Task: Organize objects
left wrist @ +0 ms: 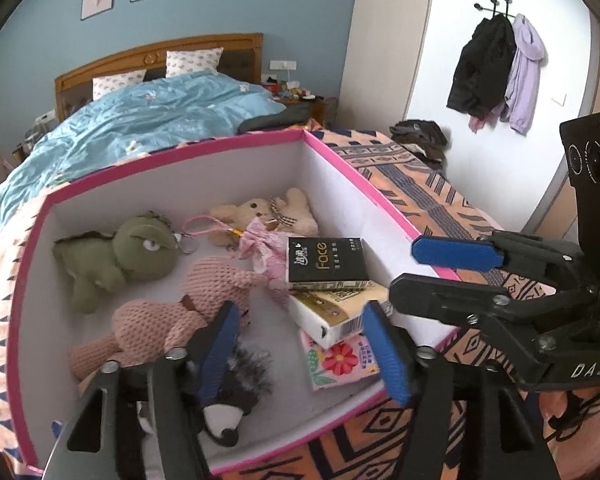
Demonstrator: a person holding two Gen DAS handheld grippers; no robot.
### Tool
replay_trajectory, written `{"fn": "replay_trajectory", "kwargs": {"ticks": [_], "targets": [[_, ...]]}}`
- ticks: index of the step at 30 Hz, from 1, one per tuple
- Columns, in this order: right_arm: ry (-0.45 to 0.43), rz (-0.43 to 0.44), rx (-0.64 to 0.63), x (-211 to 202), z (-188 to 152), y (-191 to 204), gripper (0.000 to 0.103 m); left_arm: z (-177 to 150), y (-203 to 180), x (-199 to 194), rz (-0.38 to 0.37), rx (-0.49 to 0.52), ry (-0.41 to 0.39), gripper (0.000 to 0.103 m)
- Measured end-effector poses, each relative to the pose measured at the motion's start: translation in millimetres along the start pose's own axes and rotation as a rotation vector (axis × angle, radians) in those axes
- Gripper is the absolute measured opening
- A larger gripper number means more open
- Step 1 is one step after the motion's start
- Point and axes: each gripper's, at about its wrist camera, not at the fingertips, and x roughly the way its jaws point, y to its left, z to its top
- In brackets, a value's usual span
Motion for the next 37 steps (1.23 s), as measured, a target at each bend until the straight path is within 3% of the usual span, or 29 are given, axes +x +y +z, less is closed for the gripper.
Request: {"fn": "replay_trajectory", "kwargs": {"ticks": [4, 6, 8, 12, 17, 25, 37], "targets": [[-0.032, 0.007, -0.007, -11, -3, 7, 0.056, -8, 2, -22, 0.003, 0.012, -0.065, 0.086], [-0.051, 0.015, -0.014, -17, -6, 13, 0.064, -12, 1, -35, 0.024, 0.028, -0.104, 0.091], [-0.080, 0.020, -0.024, -24, -10, 19, 0.070, -19, 1, -48, 0.055, 0.038, -0.143, 0.103], [-0.132, 0.020, -0.052, -37, -21, 35, 0.086, -33, 8, -71, 0.074, 0.024, -0.211, 0.103], [-0.171, -0.059, -0.085, -41, -43, 55, 0.103, -59, 19, -96, 0.147, -0.026, -0.285, 0.103], [-0.116, -0.153, -0.079, -19, -79, 74, 0.103, -90, 31, -91, 0.234, -0.094, -0.216, 0.103], [-0.123, -0.153, -0.073, -17, -90, 84, 0.103, -106, 25, -86, 0.280, -0.091, -0.171, 0.103]]}}
